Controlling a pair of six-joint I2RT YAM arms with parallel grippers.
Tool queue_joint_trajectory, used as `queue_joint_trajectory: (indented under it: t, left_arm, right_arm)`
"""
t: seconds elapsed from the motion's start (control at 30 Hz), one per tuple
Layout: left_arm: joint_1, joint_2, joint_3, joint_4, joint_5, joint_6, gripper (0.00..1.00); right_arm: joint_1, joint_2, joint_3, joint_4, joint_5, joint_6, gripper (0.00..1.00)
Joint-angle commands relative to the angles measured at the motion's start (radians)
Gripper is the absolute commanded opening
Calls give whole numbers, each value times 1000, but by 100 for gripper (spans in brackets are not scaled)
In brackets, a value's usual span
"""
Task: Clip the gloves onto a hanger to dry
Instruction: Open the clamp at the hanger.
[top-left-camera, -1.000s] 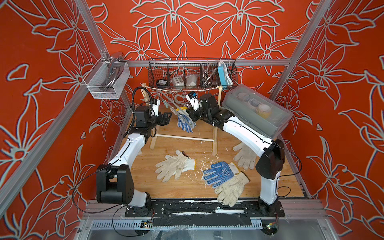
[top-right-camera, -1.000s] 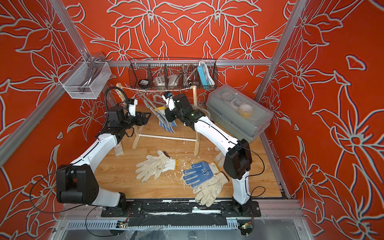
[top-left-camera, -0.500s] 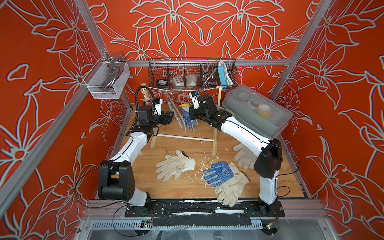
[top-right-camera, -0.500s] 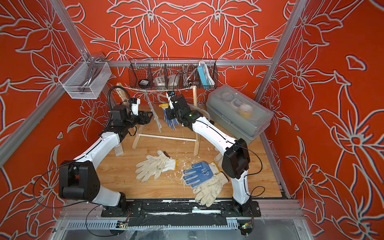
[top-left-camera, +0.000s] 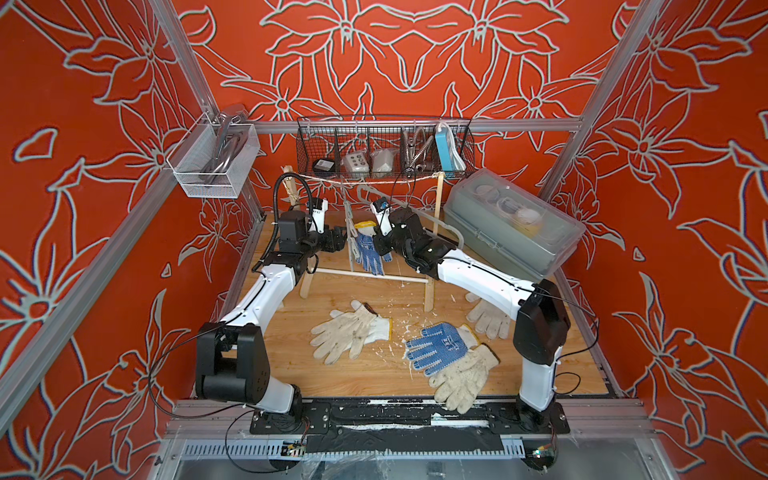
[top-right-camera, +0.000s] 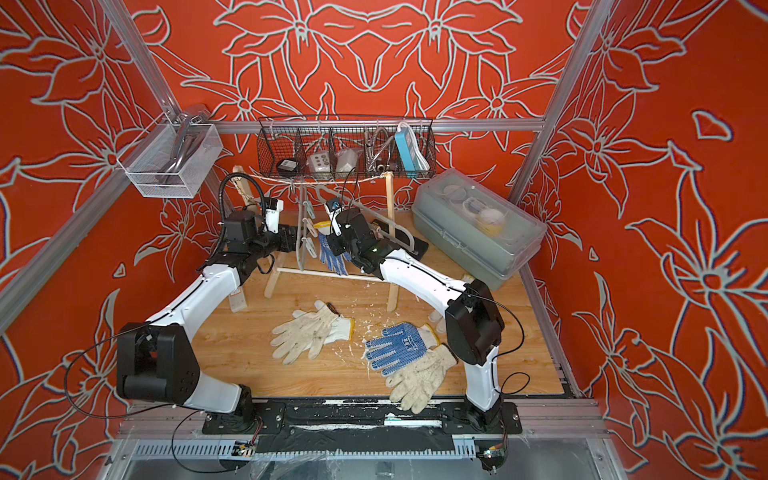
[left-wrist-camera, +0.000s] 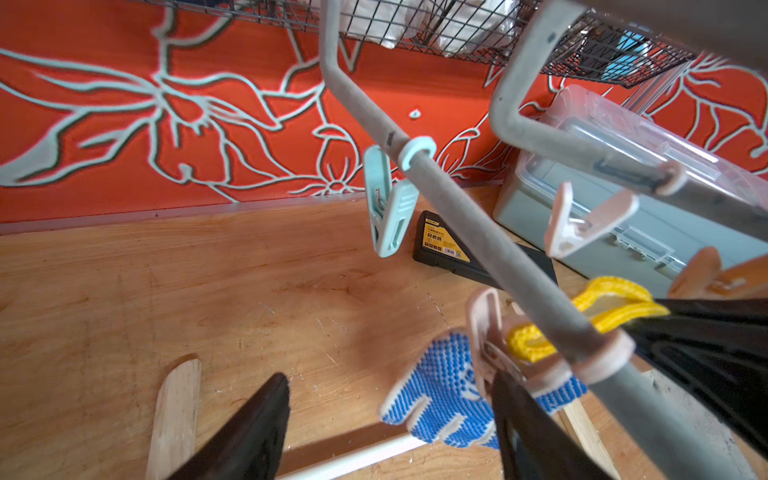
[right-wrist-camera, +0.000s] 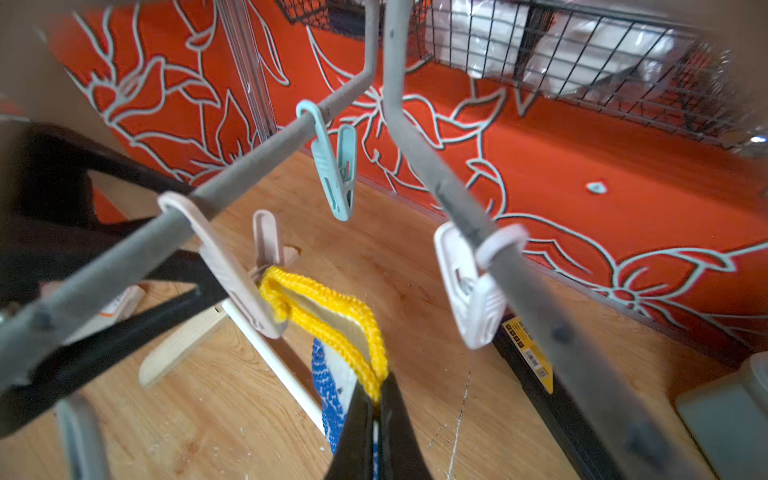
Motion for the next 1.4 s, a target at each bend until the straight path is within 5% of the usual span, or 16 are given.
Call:
queue_joint_trajectory:
  t: [0.0,0.23,0.63,0.97,1.37]
  left_arm:
    - [-4,-39,1,-11,15,25,76]
    - [-4,-57,-3,-27,24,33,76]
    - [-11,-89,10,-83,62,39,76]
    - [-11,-121,19,-170,42,102,78]
    - [39,-172,28,-261,170,123,80]
  right_arm:
    - [-1,5,55,28,19,-74,0]
    - [6,131,281,-199,145,-11,0]
    - [7,302,511,-200,223,4,0]
    - [-1,317,501,-61,4,60,0]
    - [-18,271,435,-18,-296,93,0]
